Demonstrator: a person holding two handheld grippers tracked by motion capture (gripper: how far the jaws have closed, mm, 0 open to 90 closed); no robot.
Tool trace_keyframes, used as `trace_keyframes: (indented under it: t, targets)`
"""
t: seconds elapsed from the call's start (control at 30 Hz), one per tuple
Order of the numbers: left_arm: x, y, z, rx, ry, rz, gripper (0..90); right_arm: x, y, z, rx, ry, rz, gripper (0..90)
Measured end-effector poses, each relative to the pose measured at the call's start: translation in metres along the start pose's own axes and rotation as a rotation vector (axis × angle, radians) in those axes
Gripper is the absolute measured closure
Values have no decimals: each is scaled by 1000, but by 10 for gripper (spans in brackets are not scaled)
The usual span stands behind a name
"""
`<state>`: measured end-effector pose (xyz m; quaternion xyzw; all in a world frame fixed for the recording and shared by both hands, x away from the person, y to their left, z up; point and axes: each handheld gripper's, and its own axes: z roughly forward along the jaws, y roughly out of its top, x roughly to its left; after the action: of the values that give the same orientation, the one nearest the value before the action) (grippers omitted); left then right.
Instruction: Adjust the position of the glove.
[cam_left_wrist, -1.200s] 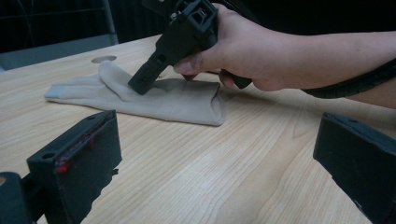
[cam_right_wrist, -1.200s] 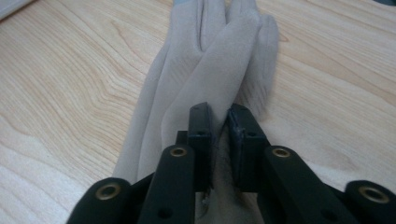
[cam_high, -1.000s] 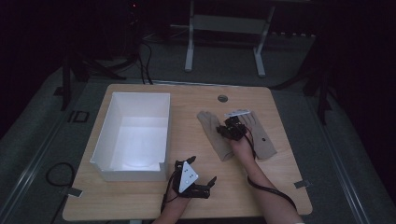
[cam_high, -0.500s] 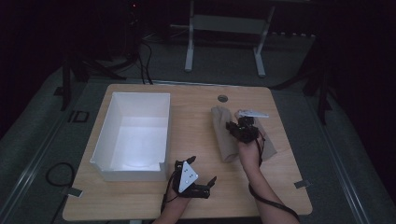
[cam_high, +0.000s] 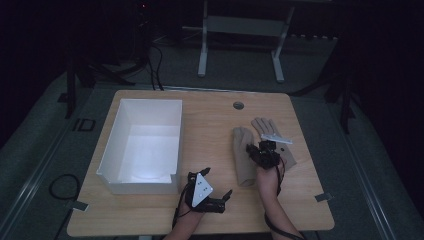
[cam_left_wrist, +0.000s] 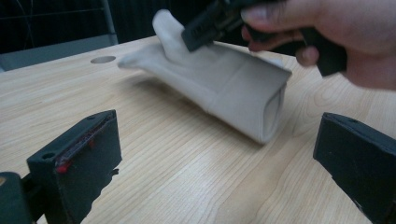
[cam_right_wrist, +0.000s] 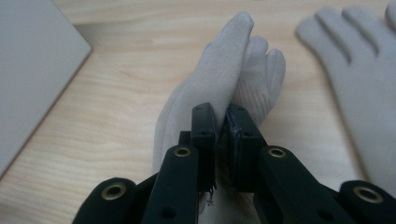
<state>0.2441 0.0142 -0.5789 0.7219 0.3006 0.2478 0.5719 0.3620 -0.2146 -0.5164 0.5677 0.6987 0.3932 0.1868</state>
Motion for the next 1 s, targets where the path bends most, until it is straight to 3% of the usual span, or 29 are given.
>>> trace_keyframes:
  t: [0.3, 0.47, 0.73, 0.87, 1.0]
  targets:
    - [0, 0, 0, 1, 0, 4, 13, -6, -27, 14, 25, -14, 54, 819]
    - [0, 0, 0, 1, -3, 6, 12, -4, -40, 22, 45, -33, 46, 765]
    - [0, 0, 0, 1, -5, 5, 12, 2, -42, 22, 29, -33, 5, 631]
    - [0, 0, 0, 1, -5, 4, 12, -2, -28, 9, -17, -11, -69, 574]
    - [0, 0, 0, -1, -4, 3, 13, -17, -8, -7, -74, -8, -133, 568]
